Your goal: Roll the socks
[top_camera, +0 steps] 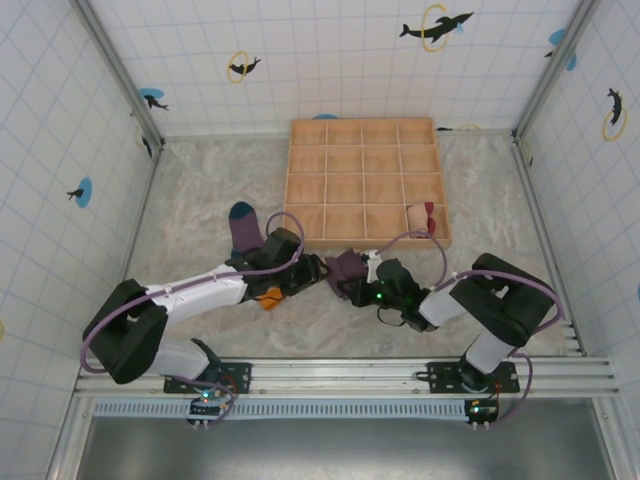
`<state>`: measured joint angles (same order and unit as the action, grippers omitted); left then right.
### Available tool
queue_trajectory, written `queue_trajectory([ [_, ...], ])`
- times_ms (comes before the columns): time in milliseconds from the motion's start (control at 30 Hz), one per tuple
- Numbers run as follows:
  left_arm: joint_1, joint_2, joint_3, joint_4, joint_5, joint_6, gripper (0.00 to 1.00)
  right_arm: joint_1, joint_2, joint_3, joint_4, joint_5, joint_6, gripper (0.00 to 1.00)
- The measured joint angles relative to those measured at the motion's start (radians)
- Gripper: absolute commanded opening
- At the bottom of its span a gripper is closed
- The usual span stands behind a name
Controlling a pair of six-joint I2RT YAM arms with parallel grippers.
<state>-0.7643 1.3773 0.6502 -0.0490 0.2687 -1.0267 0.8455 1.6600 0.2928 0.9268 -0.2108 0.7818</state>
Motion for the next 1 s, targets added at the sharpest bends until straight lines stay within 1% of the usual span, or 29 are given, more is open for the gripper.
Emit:
queue_trajectory([
  [167,0.000,0.042,-0.005,0.055,0.000,0.006,0.62,-0.043,0.047,-0.077,0.175,-0.121,0.156,0.00],
  [333,-0.003,0.071,-0.022,0.116,0.000,0.005,0.62,-0.069,0.097,-0.125,0.301,-0.179,0.298,0.00],
  [533,-0.033,0.119,-0.022,0.154,0.000,-0.005,0.61,-0.075,0.111,-0.127,0.320,-0.191,0.373,0.00],
  [667,-0.051,0.156,-0.022,0.180,0.000,-0.022,0.57,-0.075,0.108,-0.124,0.308,-0.191,0.385,0.00],
  [800,-0.056,0.203,-0.020,0.219,0.002,-0.042,0.46,-0.076,0.108,-0.122,0.304,-0.191,0.392,0.00],
  [867,-0.056,0.216,-0.016,0.238,0.005,-0.052,0.36,-0.077,0.107,-0.122,0.302,-0.191,0.394,0.00],
  [933,-0.059,0.228,-0.010,0.254,0.008,-0.060,0.20,-0.081,0.107,-0.122,0.299,-0.192,0.395,0.00],
  [1000,-0.060,0.231,-0.008,0.262,0.007,-0.069,0.10,-0.081,0.102,-0.121,0.291,-0.192,0.394,0.04],
])
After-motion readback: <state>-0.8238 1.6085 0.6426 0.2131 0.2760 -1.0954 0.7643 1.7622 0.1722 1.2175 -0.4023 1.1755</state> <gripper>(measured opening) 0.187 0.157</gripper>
